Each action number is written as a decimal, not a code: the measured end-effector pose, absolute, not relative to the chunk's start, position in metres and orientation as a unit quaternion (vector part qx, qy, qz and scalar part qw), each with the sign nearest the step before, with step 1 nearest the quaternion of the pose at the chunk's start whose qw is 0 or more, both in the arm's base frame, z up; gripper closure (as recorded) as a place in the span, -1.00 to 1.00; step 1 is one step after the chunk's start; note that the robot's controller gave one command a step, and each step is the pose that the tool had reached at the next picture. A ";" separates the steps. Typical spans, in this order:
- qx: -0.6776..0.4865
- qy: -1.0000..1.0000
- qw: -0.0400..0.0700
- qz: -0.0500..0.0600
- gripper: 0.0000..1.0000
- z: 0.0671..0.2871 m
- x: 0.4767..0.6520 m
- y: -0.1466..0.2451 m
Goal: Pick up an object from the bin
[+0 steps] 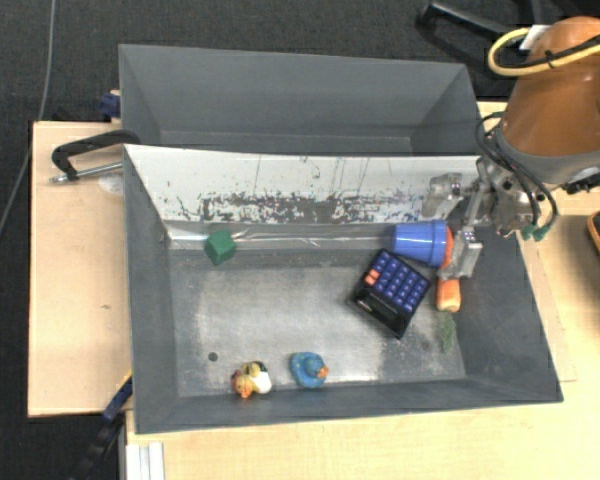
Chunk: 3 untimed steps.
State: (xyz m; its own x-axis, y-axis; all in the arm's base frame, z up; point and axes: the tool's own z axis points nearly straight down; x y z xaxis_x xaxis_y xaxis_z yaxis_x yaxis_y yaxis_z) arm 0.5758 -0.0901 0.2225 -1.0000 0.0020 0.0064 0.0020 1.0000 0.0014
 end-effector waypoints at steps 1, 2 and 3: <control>0.000 -1.000 -0.001 0.000 -1.00 0.227 0.577 -0.090; 0.015 -1.000 -0.002 0.000 -1.00 0.176 0.571 -0.102; -0.047 -0.999 0.000 -0.001 -1.00 0.143 0.525 -0.076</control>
Offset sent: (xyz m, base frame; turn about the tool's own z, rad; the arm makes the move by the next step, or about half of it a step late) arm -0.0161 -0.0252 -0.1085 -0.0626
